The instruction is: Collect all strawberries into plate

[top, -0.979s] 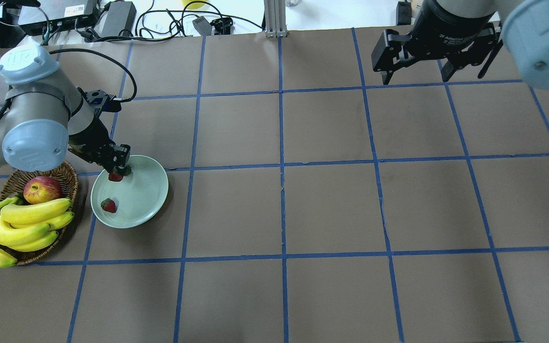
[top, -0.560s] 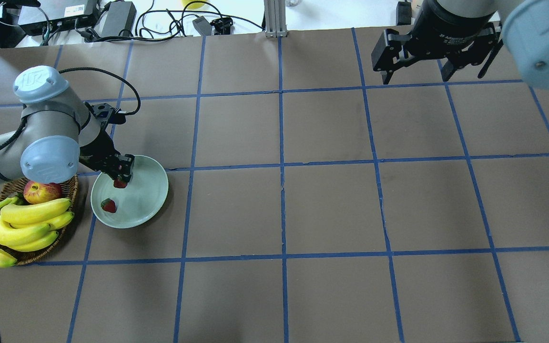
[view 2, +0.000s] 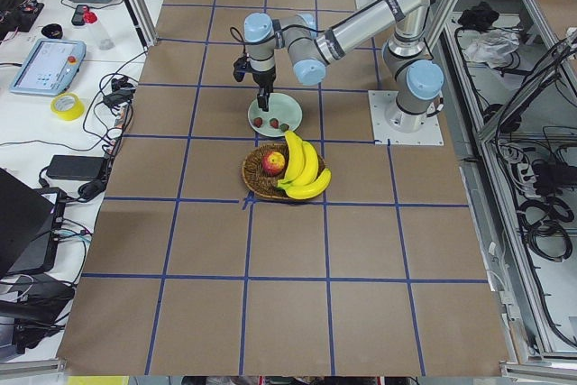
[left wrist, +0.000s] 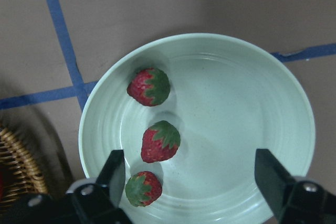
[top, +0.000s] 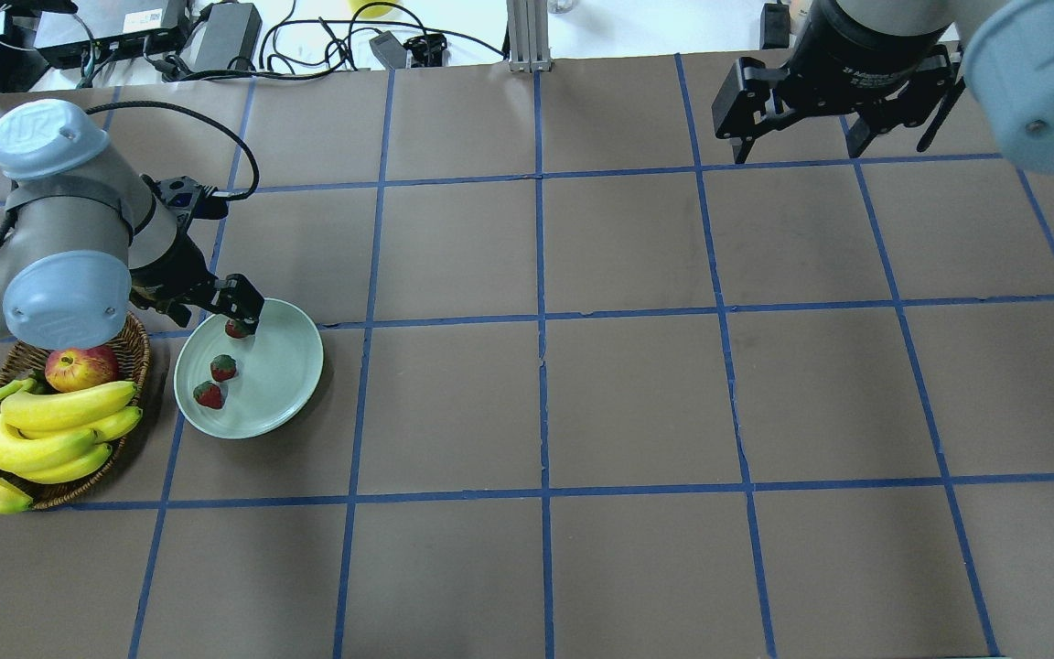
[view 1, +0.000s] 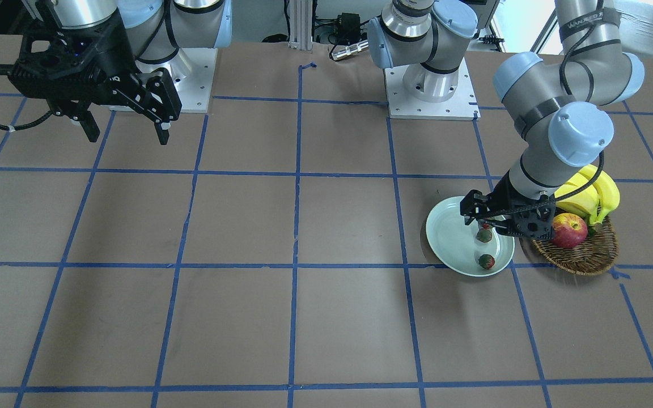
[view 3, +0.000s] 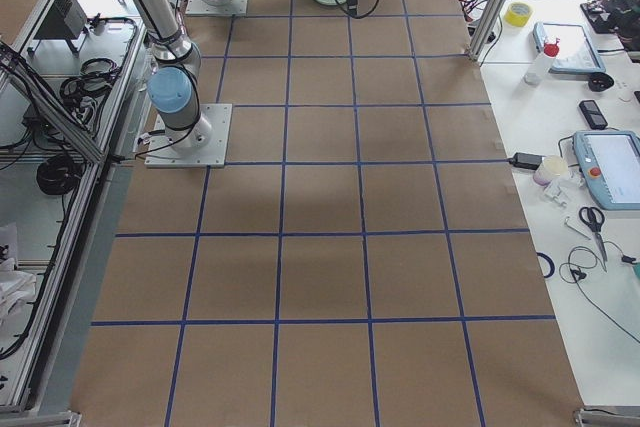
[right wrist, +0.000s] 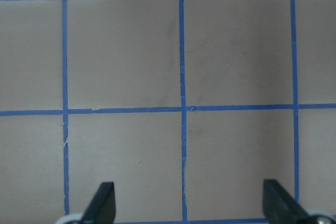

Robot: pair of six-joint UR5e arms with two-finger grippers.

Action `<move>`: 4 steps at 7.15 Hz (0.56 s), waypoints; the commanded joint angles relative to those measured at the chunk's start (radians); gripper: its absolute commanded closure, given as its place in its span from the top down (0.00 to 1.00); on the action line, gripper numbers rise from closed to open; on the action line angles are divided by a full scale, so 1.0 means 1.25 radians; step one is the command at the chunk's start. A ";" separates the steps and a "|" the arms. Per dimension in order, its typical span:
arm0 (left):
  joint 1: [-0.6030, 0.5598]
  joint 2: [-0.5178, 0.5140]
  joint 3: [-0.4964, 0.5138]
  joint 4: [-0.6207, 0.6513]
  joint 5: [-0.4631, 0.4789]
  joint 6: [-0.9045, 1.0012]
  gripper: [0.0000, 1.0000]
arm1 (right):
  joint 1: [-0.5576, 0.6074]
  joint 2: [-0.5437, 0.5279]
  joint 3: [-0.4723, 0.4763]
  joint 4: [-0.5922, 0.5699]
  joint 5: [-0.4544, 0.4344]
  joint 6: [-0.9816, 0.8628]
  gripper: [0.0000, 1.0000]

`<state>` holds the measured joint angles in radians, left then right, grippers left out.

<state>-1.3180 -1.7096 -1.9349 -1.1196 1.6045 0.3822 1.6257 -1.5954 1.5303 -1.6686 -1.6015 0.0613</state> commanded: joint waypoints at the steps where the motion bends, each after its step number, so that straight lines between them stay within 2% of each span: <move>1: -0.080 0.093 0.087 -0.188 -0.011 -0.135 0.92 | -0.001 0.000 -0.001 0.001 0.000 0.000 1.00; 2: -0.135 0.119 0.143 -0.263 -0.010 -0.195 0.92 | -0.001 0.000 -0.001 0.000 0.000 0.000 1.00; 4: -0.232 0.154 0.181 -0.273 0.007 -0.315 0.93 | 0.000 0.000 0.000 0.001 0.000 0.000 1.00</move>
<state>-1.5358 -1.5455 -1.7391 -1.4406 1.5992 0.0650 1.6253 -1.5954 1.5297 -1.6686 -1.6015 0.0614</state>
